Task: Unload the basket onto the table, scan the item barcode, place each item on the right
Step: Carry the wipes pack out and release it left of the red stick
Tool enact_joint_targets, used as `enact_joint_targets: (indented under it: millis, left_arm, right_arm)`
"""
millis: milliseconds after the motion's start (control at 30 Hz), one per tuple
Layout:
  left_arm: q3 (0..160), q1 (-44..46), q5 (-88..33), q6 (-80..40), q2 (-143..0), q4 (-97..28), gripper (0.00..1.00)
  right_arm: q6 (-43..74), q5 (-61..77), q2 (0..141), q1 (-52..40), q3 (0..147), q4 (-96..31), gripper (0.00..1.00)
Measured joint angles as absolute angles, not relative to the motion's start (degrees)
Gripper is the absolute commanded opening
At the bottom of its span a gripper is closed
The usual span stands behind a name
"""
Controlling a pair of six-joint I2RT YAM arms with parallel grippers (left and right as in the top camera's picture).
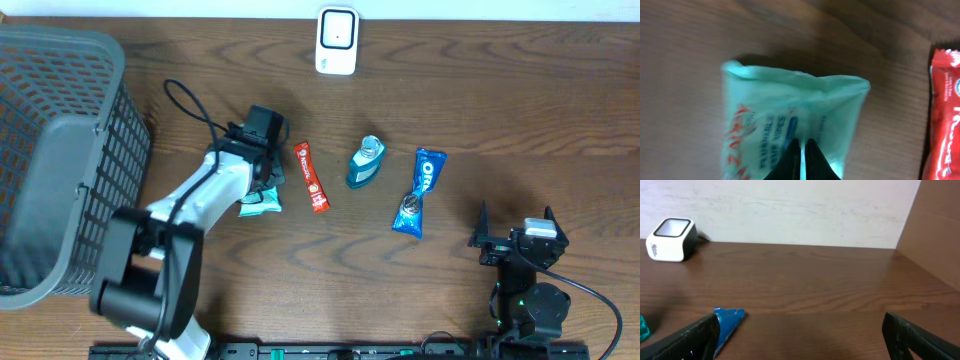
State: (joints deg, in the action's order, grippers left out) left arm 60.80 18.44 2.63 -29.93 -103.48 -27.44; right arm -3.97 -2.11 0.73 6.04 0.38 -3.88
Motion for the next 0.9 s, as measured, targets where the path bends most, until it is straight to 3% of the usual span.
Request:
enact_joint_targets:
  millis: [233, 267, 333, 400, 500, 700, 900]
  left_arm:
    - [62.11, 18.55, -0.14, -29.91, -103.68, -31.14, 0.08]
    - [62.24, 18.52, -0.16, -29.76, -103.04, -32.97, 0.12]
    - [62.81, 18.52, -0.4, -29.32, -100.6, -36.05, 0.48]
    - [64.25, 18.52, -0.56, -28.45, -96.55, -37.85, 0.66]
    - [68.14, 18.52, -0.69, -27.35, -87.59, -38.39, 0.85]
    - [71.26, 18.46, 2.26, -26.06, -71.44, -39.81, 0.95]
    - [71.22, 17.34, 5.17, -25.19, -63.0, -42.04, 0.99]
  right_arm:
    - [-3.97, -2.11, 0.73, 6.04, 0.38, -3.88, 0.99]
    - [-3.97, -2.11, 0.73, 6.04, 0.38, -3.88, 0.99]
    - [-3.97, -2.11, 0.73, 6.04, 0.38, -3.88, 0.99]
    - [-3.97, -2.11, 0.73, 6.04, 0.38, -3.86, 0.99]
    - [-3.97, -2.11, 0.73, 6.04, 0.38, -3.9, 0.99]
    - [-3.97, -2.11, 0.73, 6.04, 0.38, -3.88, 0.99]
    - [-3.97, -2.11, 0.73, 6.04, 0.38, -3.88, 0.99]
